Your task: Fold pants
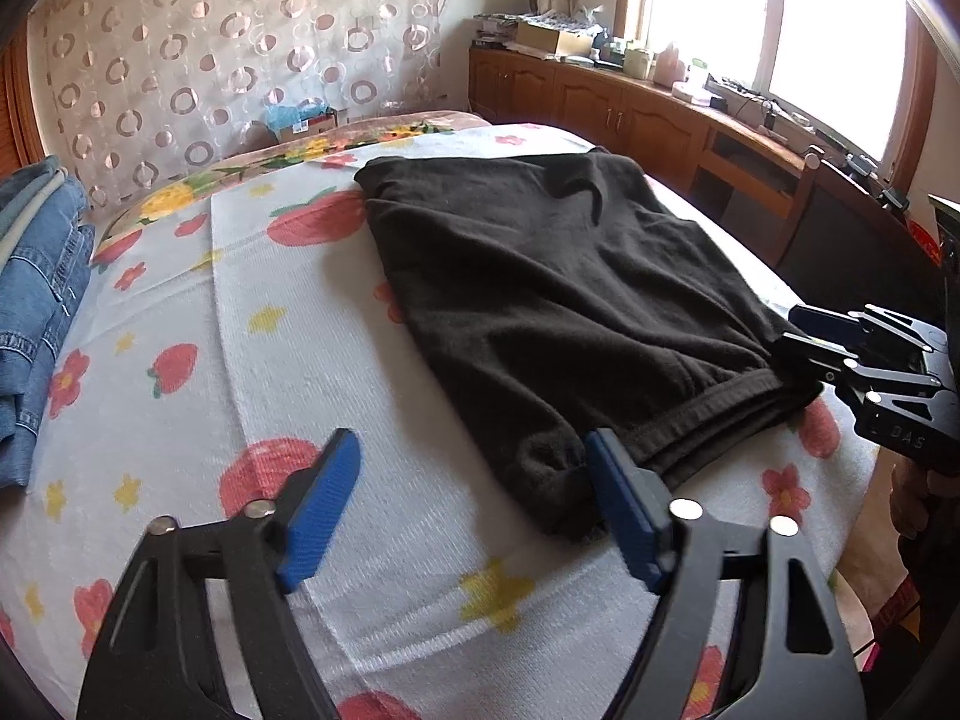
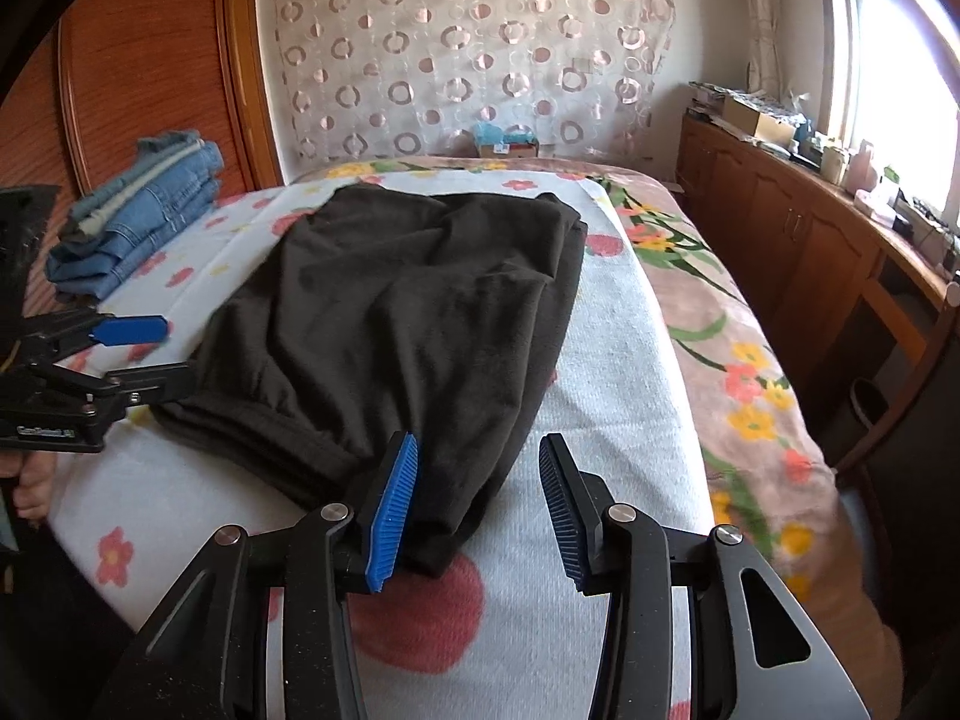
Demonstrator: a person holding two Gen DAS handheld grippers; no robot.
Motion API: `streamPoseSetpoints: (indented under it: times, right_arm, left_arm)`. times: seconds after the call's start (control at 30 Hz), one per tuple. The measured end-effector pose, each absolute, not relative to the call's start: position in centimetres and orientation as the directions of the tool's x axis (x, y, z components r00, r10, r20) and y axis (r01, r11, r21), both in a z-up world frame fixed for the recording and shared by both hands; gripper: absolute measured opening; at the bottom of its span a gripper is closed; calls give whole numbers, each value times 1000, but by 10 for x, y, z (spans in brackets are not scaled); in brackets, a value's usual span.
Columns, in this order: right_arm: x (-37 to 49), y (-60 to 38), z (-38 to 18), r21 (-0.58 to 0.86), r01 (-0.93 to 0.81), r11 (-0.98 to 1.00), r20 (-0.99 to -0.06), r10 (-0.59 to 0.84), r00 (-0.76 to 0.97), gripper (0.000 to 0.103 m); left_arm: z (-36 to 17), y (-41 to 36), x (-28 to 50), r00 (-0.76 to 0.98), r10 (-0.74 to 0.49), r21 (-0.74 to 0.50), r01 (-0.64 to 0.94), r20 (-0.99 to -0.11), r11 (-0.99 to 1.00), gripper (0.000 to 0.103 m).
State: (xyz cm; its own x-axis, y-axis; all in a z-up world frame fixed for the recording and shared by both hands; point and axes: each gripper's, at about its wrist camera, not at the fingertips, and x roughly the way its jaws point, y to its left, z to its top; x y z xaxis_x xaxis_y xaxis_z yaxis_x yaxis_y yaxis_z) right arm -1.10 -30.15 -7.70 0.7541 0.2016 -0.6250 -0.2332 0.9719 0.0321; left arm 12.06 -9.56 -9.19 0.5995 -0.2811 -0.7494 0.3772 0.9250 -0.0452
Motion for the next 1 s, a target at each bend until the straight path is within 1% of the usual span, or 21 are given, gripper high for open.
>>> streamPoseSetpoints:
  times: [0.03,0.07,0.13,0.17,0.23,0.33,0.37,0.4,0.43,0.47,0.53,0.63,0.83,1.0]
  right_arm:
    - [-13,-302,-78,35,-234,972,-622,205,756,43]
    - [-16,-303,-77,47,-244,969,-619,220,754,39]
    - [-21,-305,-77,67,-255,965,-615,242,751,36]
    - [-23,-305,-77,70,-257,964,-614,245,750,33]
    - [-26,-307,-77,78,-266,961,-614,257,747,30]
    - [-25,-307,-78,94,-273,958,-618,271,738,22]
    - [-25,-308,-78,100,-277,956,-620,277,734,17]
    - [-25,-308,-78,101,-280,955,-620,281,732,13]
    - [-24,-305,-77,97,-278,956,-621,276,734,12]
    - [-24,-304,-77,93,-279,956,-621,275,735,10]
    - [-24,-303,-75,99,-285,953,-614,284,736,8]
    - [-25,-302,-73,111,-286,952,-598,294,746,7]
    - [-34,-297,-67,94,-298,950,-580,295,760,7]
    - [-36,-298,-73,85,-292,953,-596,284,751,7]
  left_arm:
    - [-91,-96,118,596,-294,-55,385,-747,921,65]
    - [-91,-97,116,595,-299,-56,391,-746,919,62]
    - [-90,-99,112,589,-312,-61,405,-746,912,52]
    - [-90,-100,111,582,-322,-72,411,-747,909,49]
    - [-91,-102,110,573,-333,-80,420,-749,904,43]
    - [-89,-104,106,565,-346,-88,434,-749,897,36]
    - [-89,-105,105,561,-353,-92,439,-749,894,34]
    - [-88,-106,103,556,-362,-96,449,-748,888,31]
    - [-89,-108,101,551,-368,-96,460,-749,883,25]
    - [-89,-109,100,549,-371,-92,468,-749,879,24]
    - [-88,-112,96,554,-370,-74,482,-746,873,12]
    - [-87,-111,95,555,-371,-72,486,-745,871,7]
    - [-74,-107,82,569,-388,-73,497,-725,865,6]
    - [-80,-114,77,557,-365,-44,506,-746,862,6]
